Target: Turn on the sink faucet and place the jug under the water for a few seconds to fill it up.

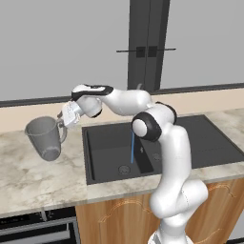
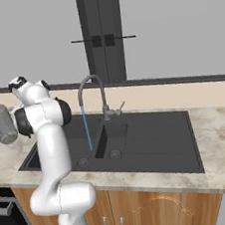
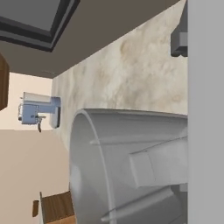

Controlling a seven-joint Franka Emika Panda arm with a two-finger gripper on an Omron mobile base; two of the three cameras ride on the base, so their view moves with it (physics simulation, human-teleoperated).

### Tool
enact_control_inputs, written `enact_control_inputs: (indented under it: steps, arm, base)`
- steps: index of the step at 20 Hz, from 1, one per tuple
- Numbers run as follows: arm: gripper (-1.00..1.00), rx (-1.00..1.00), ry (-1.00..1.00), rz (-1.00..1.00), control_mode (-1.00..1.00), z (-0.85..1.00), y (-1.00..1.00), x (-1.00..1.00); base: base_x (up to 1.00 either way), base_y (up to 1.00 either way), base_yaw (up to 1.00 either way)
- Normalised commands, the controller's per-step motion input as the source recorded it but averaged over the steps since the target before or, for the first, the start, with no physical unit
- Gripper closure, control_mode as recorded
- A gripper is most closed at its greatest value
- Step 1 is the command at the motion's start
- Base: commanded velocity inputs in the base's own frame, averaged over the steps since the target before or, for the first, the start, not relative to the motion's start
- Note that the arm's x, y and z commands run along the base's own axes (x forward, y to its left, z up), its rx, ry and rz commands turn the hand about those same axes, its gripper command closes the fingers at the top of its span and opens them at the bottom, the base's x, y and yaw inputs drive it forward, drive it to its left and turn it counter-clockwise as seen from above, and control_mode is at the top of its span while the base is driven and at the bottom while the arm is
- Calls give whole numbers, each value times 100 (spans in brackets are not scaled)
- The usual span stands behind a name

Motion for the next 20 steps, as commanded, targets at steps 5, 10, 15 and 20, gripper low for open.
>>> enact_control_inputs:
  steps: [5,10,15,20]
  arm:
    - [-100,0,-2,6,-100,12,-4,-9]
    - [100,0,0,10,-100,2,0,-45]
    - [100,0,-3,1,-100,16,0,-61]
    - [100,0,-11,-3,-100,56,0,-75]
  base:
    - [0,0,0]
    - [0,0,0]
    - [0,0,0]
    - [0,0,0]
